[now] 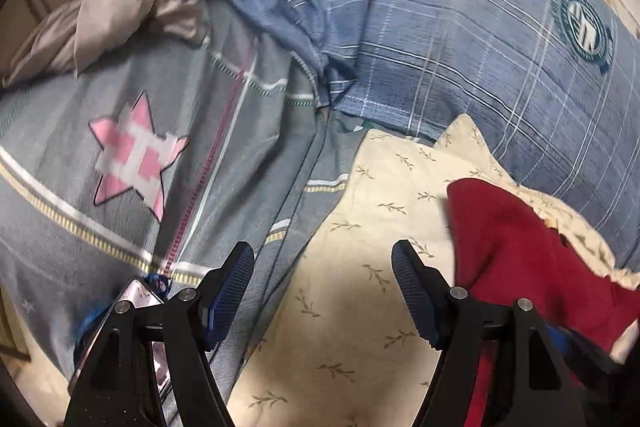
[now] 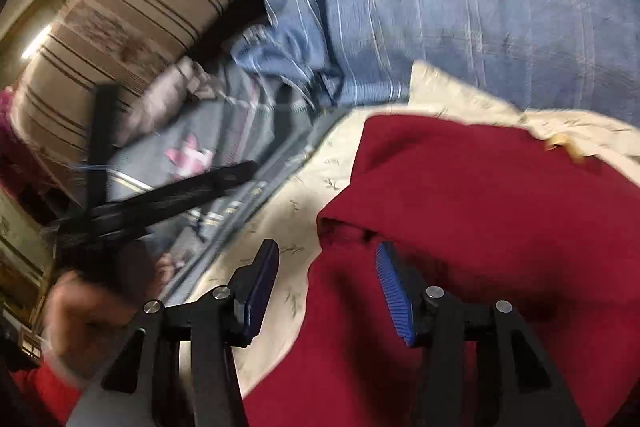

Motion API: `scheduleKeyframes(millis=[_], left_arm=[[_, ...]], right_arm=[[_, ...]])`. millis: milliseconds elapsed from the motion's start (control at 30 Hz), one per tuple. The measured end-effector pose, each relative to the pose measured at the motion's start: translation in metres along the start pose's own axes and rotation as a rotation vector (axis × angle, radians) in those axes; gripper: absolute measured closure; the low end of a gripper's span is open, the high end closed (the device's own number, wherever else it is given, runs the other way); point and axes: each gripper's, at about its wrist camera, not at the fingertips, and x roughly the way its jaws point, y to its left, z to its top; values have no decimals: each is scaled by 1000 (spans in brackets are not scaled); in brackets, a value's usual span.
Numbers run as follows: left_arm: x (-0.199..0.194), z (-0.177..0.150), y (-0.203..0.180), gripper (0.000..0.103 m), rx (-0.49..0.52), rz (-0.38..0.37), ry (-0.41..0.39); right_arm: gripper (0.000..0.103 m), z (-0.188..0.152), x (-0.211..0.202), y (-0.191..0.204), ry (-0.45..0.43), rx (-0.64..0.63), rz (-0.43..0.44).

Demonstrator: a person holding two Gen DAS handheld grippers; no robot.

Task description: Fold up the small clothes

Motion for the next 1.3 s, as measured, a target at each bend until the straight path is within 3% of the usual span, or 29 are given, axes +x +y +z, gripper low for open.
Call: scheduleKeyframes(millis=[67, 133, 333, 400, 433, 500, 600, 733, 800, 900, 1000, 1100, 1167, 1233, 1300], left_arm=[[-5, 4, 8, 33, -20, 14, -8], [-7, 6, 13, 33, -21, 16, -15], [-9, 11, 21, 33, -49, -13, -14], [-12, 11, 22, 33, -46, -12, -29], [-14, 10, 23, 33, -46, -5, -40], [-17, 10, 28, 32, -69, 8, -62], [-18, 11, 36, 32, -124, 24, -89], [-10, 6, 23, 32, -82, 15, -57], [-9, 5, 14, 32, -57, -5, -50], [-7, 5, -5, 32, 4, -62, -43], [-3, 4, -30, 32, 71, -124, -30], [12, -3, -51, 31, 112, -210, 47], [31, -11, -63, 31, 163, -179, 114], [48, -17, -69, 31, 210, -129, 177], [60, -21, -70, 30, 216, -108, 210]], right_arm=[[49, -1, 26, -1, 17, 53, -16], [49, 3, 47, -12, 43, 131, 32], [38, 6, 40, -16, -11, 240, 86], [63, 8, 50, -13, 14, 230, 40], [86, 8, 54, -9, 26, 211, 34], [86, 11, 56, 0, 11, 201, 42], [86, 13, 53, 10, -23, 228, 129], [78, -1, 79, 11, 57, 230, 100], [76, -5, 68, 2, 67, 264, 147], [62, -10, 20, -6, 69, 219, 205], [60, -8, -32, -27, -29, 175, 69], [58, -1, -67, -75, -96, 191, -214], [58, 1, -74, -114, -105, 226, -383], [60, -1, -66, -147, -46, 258, -474], [65, -9, -53, -176, 9, 310, -473]])
